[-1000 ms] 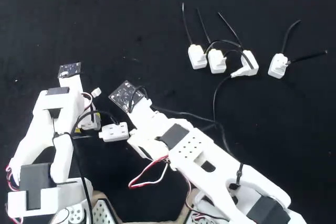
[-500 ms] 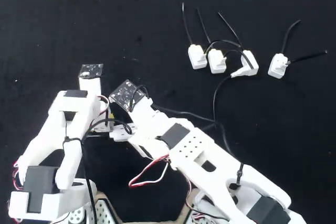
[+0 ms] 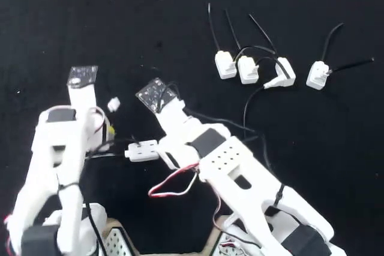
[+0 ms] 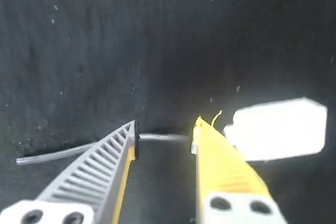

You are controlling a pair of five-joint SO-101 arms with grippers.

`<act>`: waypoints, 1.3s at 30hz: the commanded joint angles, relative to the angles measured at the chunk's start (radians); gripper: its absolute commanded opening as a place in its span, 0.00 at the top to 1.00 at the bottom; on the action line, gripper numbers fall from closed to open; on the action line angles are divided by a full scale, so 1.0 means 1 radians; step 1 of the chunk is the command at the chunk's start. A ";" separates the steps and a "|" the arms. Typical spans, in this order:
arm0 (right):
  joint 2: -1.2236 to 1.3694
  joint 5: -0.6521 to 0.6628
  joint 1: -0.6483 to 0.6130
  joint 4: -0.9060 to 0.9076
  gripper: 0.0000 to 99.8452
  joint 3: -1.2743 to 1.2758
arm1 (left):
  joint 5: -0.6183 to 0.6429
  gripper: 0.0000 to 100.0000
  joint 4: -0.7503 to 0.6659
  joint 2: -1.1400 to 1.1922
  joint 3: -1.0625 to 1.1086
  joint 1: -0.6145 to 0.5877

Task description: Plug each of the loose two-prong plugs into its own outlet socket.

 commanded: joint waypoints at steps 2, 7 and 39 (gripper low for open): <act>0.001 -0.023 0.011 0.092 0.99 -0.125 | -0.049 0.82 -0.161 -0.144 0.200 -0.058; 0.001 -0.112 -0.006 0.097 0.99 -0.139 | -0.048 0.82 -0.247 -0.253 0.326 -0.061; 0.142 0.006 0.166 0.272 0.99 -0.151 | -0.005 0.82 -0.201 -0.542 0.490 0.315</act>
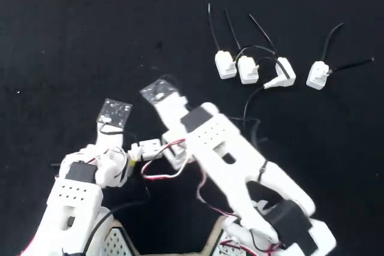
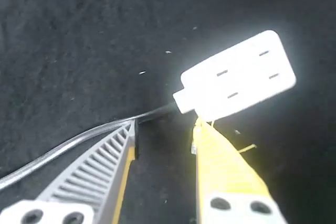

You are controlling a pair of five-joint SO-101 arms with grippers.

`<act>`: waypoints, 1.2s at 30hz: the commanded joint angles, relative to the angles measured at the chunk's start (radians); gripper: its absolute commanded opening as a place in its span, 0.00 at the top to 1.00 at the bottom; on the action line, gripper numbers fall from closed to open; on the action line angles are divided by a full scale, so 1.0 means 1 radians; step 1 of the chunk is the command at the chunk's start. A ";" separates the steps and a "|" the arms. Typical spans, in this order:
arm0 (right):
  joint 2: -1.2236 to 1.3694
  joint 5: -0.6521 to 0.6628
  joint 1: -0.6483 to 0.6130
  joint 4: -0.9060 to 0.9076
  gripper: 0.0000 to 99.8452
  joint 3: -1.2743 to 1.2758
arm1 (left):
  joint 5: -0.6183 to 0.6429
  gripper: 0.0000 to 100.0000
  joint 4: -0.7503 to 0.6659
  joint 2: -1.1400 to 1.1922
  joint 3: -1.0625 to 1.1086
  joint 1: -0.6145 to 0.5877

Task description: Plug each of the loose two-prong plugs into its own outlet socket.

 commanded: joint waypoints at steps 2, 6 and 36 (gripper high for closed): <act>-0.145 0.060 0.129 -0.017 0.99 0.061 | 0.040 0.82 -0.029 0.005 -0.002 0.071; -0.271 0.081 0.150 -0.015 0.99 0.154 | 0.072 0.82 -0.064 0.005 -0.001 0.091; -0.076 0.087 0.135 -0.008 0.99 -0.064 | 0.127 0.82 0.181 -0.008 -0.217 -0.101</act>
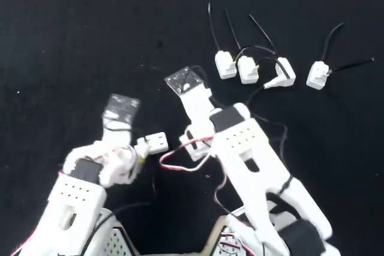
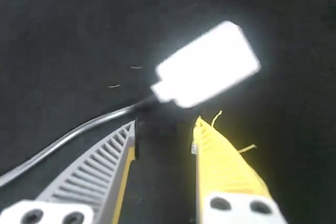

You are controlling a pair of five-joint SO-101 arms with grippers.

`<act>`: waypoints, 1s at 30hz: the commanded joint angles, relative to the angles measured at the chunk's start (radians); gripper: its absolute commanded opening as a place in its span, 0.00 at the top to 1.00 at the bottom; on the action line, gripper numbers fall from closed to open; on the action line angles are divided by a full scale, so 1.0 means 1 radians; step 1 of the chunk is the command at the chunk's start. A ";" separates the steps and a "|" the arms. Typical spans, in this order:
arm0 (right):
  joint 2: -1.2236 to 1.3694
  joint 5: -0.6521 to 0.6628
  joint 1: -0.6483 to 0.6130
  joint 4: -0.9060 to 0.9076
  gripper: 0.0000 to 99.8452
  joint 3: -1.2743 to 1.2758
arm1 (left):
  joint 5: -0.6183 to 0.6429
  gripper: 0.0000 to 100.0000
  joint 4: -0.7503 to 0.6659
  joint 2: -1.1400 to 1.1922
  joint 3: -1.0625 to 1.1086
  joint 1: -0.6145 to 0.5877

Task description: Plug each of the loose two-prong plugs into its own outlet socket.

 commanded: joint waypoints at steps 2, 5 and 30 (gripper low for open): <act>0.087 -0.006 -0.029 0.026 0.99 -0.128 | -0.041 0.82 0.023 -0.005 -0.081 -0.252; 0.137 -0.031 -0.080 0.098 0.99 -0.211 | -0.123 0.82 -0.064 -0.006 0.013 -0.401; 0.573 -0.374 -0.199 0.296 0.99 -0.727 | -0.092 0.82 -0.269 -0.006 0.191 -0.503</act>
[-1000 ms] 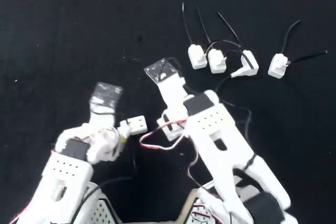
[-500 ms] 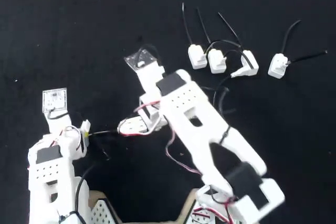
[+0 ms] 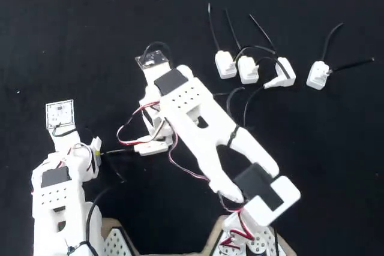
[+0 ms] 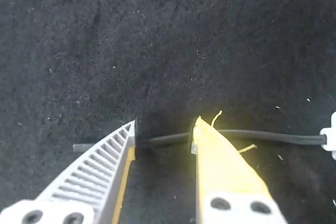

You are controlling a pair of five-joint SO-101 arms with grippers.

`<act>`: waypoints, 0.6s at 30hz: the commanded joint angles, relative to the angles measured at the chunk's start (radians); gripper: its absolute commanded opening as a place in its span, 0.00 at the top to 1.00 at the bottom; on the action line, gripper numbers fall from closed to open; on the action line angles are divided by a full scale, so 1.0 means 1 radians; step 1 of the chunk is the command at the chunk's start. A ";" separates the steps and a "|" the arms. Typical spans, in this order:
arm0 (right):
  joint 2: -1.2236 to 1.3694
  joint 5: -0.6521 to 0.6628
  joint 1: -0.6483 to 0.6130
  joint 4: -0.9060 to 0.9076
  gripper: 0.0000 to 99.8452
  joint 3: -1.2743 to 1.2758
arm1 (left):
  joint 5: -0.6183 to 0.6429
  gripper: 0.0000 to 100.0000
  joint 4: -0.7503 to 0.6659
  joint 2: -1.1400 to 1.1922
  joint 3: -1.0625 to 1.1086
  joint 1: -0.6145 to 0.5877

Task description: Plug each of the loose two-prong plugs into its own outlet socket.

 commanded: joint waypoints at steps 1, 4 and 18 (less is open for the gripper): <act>0.028 -0.008 -0.014 0.008 0.99 -0.081 | 0.008 0.82 -0.014 -0.006 -0.004 -0.013; 0.071 -0.008 -0.012 0.011 0.99 -0.111 | 0.008 0.82 -0.012 -0.006 -0.004 -0.013; 0.222 0.029 -0.011 0.026 0.99 -0.194 | 0.008 0.82 -0.011 -0.006 -0.004 -0.013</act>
